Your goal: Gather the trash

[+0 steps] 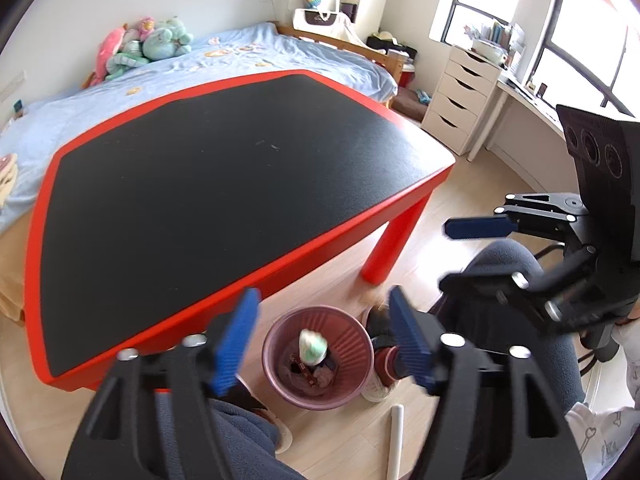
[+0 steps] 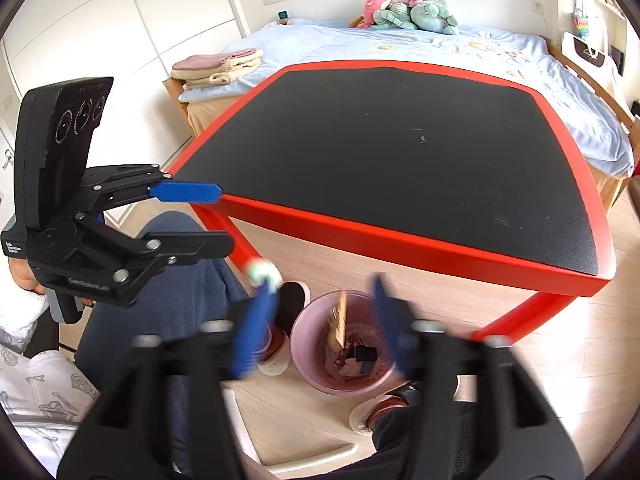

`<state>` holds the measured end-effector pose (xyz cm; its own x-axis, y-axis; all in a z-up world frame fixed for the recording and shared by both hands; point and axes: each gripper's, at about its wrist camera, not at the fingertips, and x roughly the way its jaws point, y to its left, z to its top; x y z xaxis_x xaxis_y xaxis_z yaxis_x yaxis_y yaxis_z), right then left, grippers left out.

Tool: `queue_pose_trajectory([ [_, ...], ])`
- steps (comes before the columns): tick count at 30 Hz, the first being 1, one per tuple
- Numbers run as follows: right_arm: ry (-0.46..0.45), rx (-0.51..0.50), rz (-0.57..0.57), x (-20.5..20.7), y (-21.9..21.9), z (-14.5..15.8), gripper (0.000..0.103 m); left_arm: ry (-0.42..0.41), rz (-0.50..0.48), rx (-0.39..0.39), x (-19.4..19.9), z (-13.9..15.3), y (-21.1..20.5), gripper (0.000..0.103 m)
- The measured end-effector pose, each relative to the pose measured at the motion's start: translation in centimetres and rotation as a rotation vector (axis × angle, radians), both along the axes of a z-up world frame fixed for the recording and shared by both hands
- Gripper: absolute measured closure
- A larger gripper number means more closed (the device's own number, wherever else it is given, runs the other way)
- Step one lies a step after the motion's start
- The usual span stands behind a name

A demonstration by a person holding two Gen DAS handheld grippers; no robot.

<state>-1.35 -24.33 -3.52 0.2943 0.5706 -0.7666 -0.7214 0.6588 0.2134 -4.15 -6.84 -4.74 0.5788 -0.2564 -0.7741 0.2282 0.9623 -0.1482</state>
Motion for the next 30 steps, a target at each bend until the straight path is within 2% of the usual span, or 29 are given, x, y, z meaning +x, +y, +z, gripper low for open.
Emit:
queue_pose_trajectory([
  [2, -0.001, 0.013, -0.025, 0.2, -0.3, 0.0, 0.013, -0.011, 0.018, -0.004, -0.1, 0.1, 0.2, 0.016],
  [8, 0.008, 0.002, -0.056, 0.4, -0.3, -0.2, 0.005, -0.007, 0.047, -0.008, -0.2, 0.2, 0.6, 0.008],
  [21, 0.025, -0.010, -0.104, 0.9, -0.6, 0.0, 0.003, -0.010, 0.089, -0.014, -0.5, 0.6, 1.4, 0.008],
  [30, -0.026, -0.003, -0.133, 2.4, -0.4, 2.5, 0.003, -0.058, 0.132, 0.007, 0.2, 2.8, 2.9, 0.008],
])
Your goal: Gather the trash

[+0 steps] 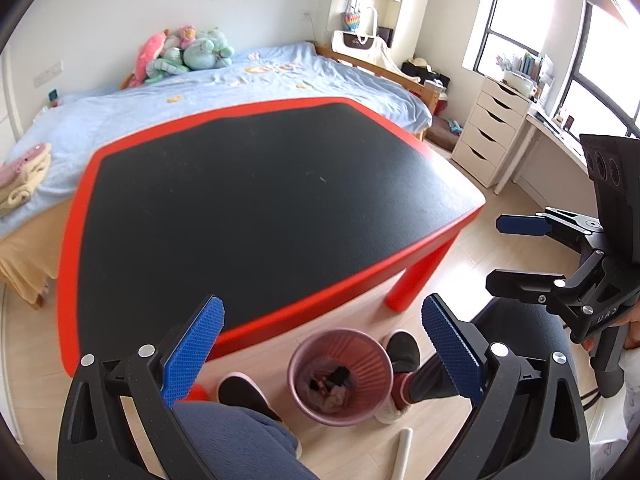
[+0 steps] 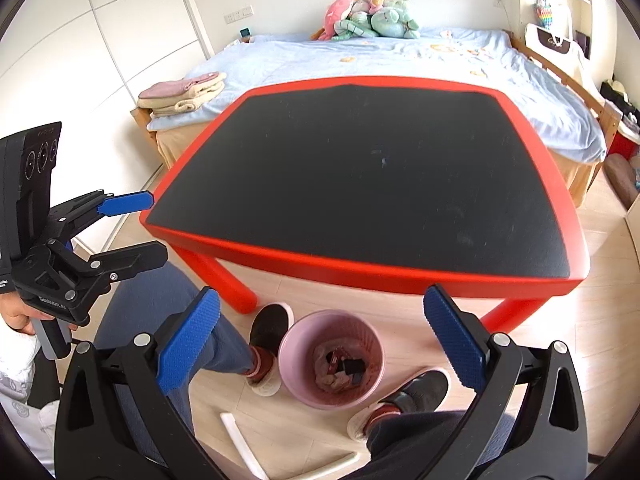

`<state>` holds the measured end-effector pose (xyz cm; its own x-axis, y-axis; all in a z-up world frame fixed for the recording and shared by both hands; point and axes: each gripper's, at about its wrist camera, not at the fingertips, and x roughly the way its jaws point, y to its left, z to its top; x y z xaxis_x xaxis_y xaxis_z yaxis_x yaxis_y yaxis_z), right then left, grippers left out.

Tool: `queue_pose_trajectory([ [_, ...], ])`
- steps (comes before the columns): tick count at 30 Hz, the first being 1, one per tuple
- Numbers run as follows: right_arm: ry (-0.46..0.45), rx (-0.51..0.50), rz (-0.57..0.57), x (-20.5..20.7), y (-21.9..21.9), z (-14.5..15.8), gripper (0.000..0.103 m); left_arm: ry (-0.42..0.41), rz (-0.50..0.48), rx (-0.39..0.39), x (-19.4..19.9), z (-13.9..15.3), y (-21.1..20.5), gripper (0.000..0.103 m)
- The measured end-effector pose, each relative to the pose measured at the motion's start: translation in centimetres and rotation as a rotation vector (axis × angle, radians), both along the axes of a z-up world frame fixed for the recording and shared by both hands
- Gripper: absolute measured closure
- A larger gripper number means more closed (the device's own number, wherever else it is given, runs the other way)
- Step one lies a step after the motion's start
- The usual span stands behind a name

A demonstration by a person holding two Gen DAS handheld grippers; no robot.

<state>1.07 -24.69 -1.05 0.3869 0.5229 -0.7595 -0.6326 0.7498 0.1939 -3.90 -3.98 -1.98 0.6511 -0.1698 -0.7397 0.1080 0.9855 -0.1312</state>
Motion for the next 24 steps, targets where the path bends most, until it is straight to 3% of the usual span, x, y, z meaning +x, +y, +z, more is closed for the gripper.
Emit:
queue_pose_trajectory([
  [12, -0.113, 0.005, -0.042, 4.1, 1.6, 5.6, 0.003, -0.073, 0.114, 0.031, 1.9, 3.6, 2.7, 0.008],
  [24, -0.124, 0.015, -0.029, 5.9, 2.5, 6.6, 0.003, -0.057, 0.150, 0.010, 3.1, 4.2, 4.3, 0.006],
])
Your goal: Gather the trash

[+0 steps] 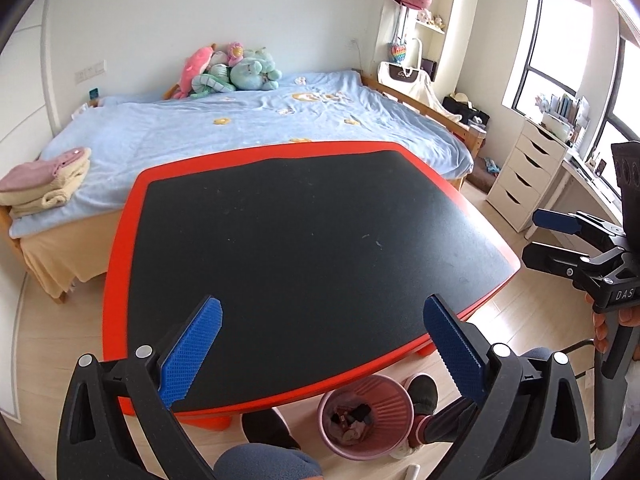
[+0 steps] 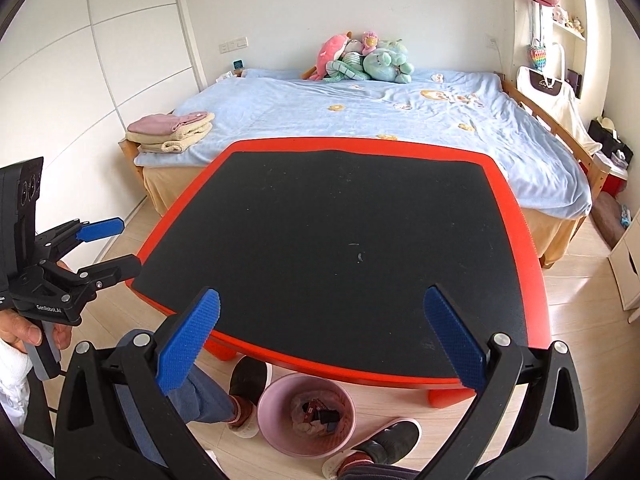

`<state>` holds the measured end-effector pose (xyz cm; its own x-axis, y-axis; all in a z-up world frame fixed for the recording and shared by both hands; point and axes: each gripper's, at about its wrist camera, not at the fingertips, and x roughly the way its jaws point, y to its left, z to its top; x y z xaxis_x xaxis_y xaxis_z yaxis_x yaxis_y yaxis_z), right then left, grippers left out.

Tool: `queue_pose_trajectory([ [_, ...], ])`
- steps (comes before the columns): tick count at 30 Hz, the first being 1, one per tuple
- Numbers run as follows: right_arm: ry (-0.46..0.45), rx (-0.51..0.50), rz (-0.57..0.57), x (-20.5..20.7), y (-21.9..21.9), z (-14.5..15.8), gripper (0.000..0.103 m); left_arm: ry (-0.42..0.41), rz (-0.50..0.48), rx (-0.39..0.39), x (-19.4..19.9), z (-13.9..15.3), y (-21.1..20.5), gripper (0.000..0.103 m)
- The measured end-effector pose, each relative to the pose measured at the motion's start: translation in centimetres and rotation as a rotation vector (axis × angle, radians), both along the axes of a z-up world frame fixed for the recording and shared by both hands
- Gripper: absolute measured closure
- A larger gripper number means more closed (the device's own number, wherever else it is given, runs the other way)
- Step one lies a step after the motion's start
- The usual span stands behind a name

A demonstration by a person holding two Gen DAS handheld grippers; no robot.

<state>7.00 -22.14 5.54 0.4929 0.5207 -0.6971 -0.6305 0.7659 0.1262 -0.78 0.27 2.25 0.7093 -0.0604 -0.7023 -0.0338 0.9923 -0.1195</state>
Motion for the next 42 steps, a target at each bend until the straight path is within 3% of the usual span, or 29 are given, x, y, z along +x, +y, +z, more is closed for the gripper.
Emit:
queue_pose_trajectory([
  [42, 0.008, -0.009, 0.008, 0.3, 0.0, -0.7, 0.003, 0.010, -0.024, 0.026, 0.5, -0.1, -1.2, 0.006],
])
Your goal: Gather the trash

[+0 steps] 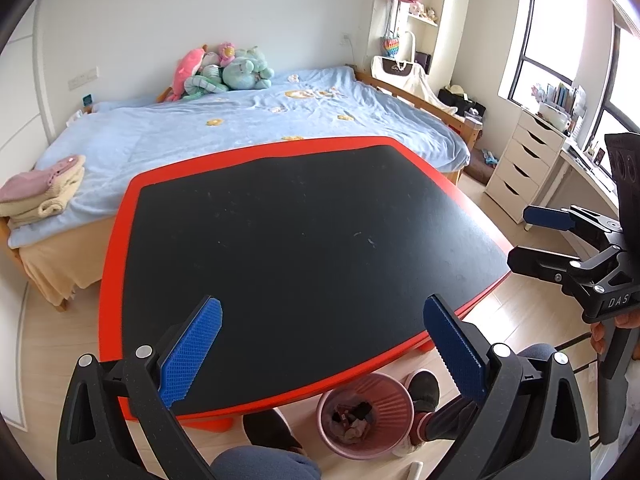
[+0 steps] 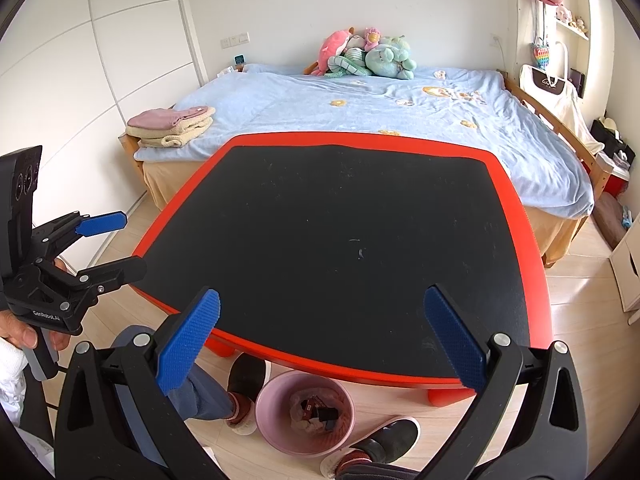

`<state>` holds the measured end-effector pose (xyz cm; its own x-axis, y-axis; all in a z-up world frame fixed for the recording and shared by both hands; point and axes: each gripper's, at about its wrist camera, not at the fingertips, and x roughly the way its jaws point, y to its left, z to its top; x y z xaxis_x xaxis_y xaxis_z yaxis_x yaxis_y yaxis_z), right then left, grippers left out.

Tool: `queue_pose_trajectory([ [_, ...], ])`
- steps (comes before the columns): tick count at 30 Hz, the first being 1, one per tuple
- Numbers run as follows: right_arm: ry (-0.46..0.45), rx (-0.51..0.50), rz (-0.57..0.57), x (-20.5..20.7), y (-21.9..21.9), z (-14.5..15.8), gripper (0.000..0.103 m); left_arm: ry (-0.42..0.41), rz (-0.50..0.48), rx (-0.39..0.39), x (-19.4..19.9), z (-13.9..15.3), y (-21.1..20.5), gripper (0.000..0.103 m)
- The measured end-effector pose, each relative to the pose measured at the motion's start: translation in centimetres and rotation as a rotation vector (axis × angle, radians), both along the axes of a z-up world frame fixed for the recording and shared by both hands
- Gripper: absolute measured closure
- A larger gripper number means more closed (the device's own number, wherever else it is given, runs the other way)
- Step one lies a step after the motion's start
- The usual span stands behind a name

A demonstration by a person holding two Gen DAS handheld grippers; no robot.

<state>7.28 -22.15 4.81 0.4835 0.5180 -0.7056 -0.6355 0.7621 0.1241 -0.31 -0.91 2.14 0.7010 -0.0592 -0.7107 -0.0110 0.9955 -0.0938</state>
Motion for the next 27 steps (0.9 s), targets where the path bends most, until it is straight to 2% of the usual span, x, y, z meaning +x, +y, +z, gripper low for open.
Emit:
queue_pose_trajectory([
  [27, 0.000, 0.000, -0.001, -0.01, 0.03, -0.03, 0.003, -0.001, -0.005, -0.004, -0.14, -0.09, -0.14, 0.006],
])
